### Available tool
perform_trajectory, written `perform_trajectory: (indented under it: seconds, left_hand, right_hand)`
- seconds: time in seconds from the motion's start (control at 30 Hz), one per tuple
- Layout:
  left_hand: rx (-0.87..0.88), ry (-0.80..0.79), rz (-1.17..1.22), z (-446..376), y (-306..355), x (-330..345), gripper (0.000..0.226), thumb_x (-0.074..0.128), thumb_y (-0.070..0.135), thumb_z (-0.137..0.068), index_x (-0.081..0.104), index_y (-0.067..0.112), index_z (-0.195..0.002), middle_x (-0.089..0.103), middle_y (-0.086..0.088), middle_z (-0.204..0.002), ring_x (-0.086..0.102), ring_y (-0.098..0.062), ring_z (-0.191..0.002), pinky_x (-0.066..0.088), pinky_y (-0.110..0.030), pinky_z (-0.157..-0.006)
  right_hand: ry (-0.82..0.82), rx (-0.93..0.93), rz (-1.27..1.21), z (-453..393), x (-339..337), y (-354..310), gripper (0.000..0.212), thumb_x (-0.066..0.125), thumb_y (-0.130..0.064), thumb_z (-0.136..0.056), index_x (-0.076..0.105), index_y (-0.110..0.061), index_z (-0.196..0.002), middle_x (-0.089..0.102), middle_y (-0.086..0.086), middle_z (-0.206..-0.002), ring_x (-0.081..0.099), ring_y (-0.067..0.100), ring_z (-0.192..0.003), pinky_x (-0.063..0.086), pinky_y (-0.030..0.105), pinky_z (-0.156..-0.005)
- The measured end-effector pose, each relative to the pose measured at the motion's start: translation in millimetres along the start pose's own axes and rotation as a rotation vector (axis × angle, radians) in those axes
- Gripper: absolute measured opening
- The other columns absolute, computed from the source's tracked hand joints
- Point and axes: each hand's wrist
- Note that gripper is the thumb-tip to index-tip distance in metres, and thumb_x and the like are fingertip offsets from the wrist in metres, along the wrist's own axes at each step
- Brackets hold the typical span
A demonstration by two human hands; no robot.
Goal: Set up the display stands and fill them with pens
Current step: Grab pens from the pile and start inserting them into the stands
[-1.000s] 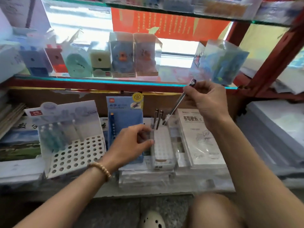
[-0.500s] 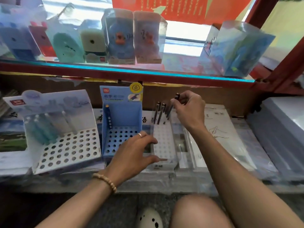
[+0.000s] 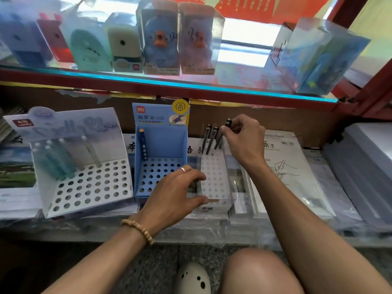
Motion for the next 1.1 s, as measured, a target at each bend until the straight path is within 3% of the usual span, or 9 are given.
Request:
perform_trajectory:
  seconds: [0.17,0.3,0.43,0.53,0.63,0.73,0.93,1.1]
  left_hand:
    - [-0.001,-0.01,-0.012,-1,1,-1,0.047,0.077,0.04,-0.081,0.061,0.027,-0.122,0.049,0.021,-0.102,0.054,-0.003,-0.098,0.051,-0.027,-0.083]
    - [-0.01,-0.023,-0.033,0,2,0,0.047,0.076,0.041,-0.082,0.06,0.028,-0.124,0.055,0.017,-0.11,0.056,-0.004,-0.099,0.051,-0.027,-0.084]
    - [-0.015,-0.032,-0.051,1,4,-2,0.047,0.074,0.042,-0.084,0.058,0.029,-0.126,0.055,0.015,-0.114,0.056,-0.005,-0.099,0.05,-0.027,-0.085]
    - [-0.015,-0.032,-0.047,3,6,-5,0.044,0.072,0.043,-0.085,0.059,0.028,-0.124,0.052,0.017,-0.11,0.056,-0.005,-0.098,0.05,-0.027,-0.083]
    - [-0.02,-0.007,-0.023,7,5,-15,0.037,0.072,0.043,-0.085,0.063,0.027,-0.118,0.051,0.02,-0.102,0.057,-0.002,-0.093,0.053,-0.03,-0.08]
    - [-0.035,0.026,-0.013,19,3,-35,0.03,0.07,0.042,-0.086,0.065,0.028,-0.113,0.057,0.018,-0.099,0.059,0.001,-0.088,0.054,-0.029,-0.079]
    - [-0.054,0.053,-0.055,62,0,-96,0.014,0.067,0.039,-0.089,0.062,0.034,-0.101,0.057,0.022,-0.089,0.058,0.006,-0.083,0.048,-0.013,-0.072]
    - [-0.135,0.119,-0.164,118,-8,-164,0.009,0.067,0.044,-0.088,0.059,0.041,-0.09,0.062,0.019,-0.087,0.06,0.002,-0.081,0.05,-0.018,-0.071]
  right_hand:
    - [-0.139,-0.015,0.205,-4,9,1,0.007,0.073,-0.023,-0.09,0.069,-0.018,-0.086,0.067,-0.004,-0.079,0.064,0.012,-0.075,0.057,0.034,-0.071]
    - [-0.182,-0.032,0.339,-3,12,-1,0.01,0.069,-0.027,-0.093,0.069,-0.019,-0.087,0.069,-0.001,-0.083,0.065,0.016,-0.077,0.053,0.032,-0.069]
    - [-0.187,-0.038,0.33,-4,8,-5,0.01,0.072,-0.024,-0.091,0.071,-0.017,-0.097,0.072,0.001,-0.09,0.068,0.017,-0.082,0.059,0.04,-0.078]
    - [-0.124,-0.062,0.288,0,0,-12,0.027,0.075,-0.027,-0.088,0.071,-0.015,-0.111,0.074,0.002,-0.101,0.069,0.017,-0.091,0.059,0.038,-0.084]
    - [-0.091,-0.125,0.231,3,-11,-25,0.025,0.074,-0.033,-0.086,0.073,-0.016,-0.104,0.072,-0.002,-0.095,0.067,0.014,-0.087,0.059,0.039,-0.083]
    - [-0.14,-0.204,0.126,10,-20,-54,0.026,0.074,-0.036,-0.084,0.074,-0.016,-0.1,0.07,-0.006,-0.088,0.066,0.011,-0.083,0.058,0.035,-0.08]
    - [-0.232,-0.392,-0.002,30,-15,-126,0.03,0.077,-0.034,-0.083,0.072,-0.014,-0.106,0.071,-0.002,-0.095,0.064,0.008,-0.082,0.057,0.03,-0.079]
    - [-0.293,-0.495,-0.093,54,12,-198,0.023,0.078,-0.033,-0.082,0.073,-0.017,-0.097,0.07,-0.006,-0.086,0.062,0.005,-0.074,0.055,0.03,-0.071]
Point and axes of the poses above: each hand's wrist, its own z-axis away from the middle knuckle, its own x-axis out of the palm, y = z × x
